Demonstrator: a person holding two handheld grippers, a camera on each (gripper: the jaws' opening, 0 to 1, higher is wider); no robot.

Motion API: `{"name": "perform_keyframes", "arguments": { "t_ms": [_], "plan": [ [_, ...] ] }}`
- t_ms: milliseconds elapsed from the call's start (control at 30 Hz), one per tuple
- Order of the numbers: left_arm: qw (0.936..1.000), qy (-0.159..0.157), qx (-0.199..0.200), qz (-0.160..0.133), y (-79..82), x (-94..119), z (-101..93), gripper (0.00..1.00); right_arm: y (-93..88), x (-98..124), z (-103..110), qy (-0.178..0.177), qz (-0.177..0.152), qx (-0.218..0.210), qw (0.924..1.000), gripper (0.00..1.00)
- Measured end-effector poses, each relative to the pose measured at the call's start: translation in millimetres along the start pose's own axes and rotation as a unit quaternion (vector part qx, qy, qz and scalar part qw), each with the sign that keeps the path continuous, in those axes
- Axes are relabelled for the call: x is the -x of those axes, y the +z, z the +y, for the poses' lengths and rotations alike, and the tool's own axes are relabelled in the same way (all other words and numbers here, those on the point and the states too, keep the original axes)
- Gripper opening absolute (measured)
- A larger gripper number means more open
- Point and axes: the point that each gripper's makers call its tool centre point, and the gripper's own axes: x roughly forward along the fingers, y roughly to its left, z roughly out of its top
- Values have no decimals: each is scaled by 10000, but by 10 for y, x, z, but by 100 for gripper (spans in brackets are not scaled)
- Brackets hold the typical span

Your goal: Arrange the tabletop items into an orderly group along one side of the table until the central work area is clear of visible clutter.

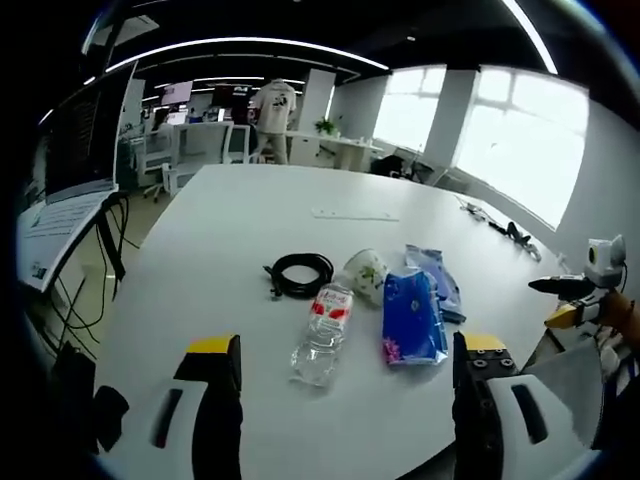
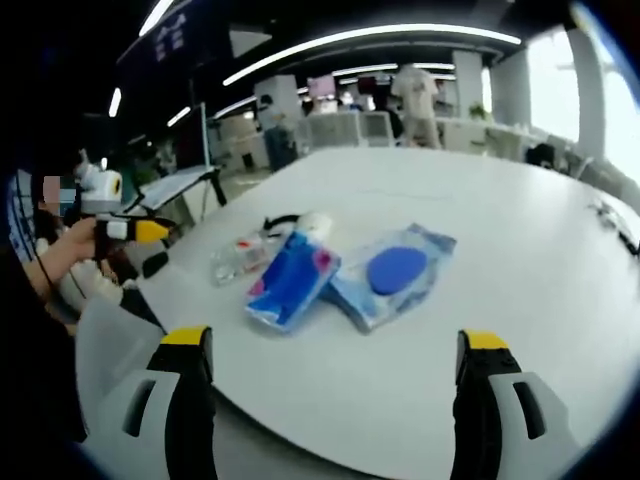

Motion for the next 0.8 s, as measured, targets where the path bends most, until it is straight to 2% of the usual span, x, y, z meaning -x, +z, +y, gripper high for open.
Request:
{"name": "perform_keyframes", "arguments": {
  "t_ms": [233,300,400,600,800],
  "plan": [
    [9998,-128,-106,114,-67,-162,-47,84,-3,-59,-19,55,36,16,10000,100],
    [9992,-230,-259,178,-99,-213,-80,85,-9,-65,-40,48,68,31,10000,100],
    [9982,-179,-512,245,-110,-265,-85,85,-10,-70,-58,34,85,38,10000,99],
    [9981,-339,-468,195,-59,-417,-108,85,6,-128,-88,-42,12,36,10000,100],
    [9981,-377,-441,204,-17,-545,-99,83,-23,-208,-40,37,58,-25,10000,100]
  ]
}}
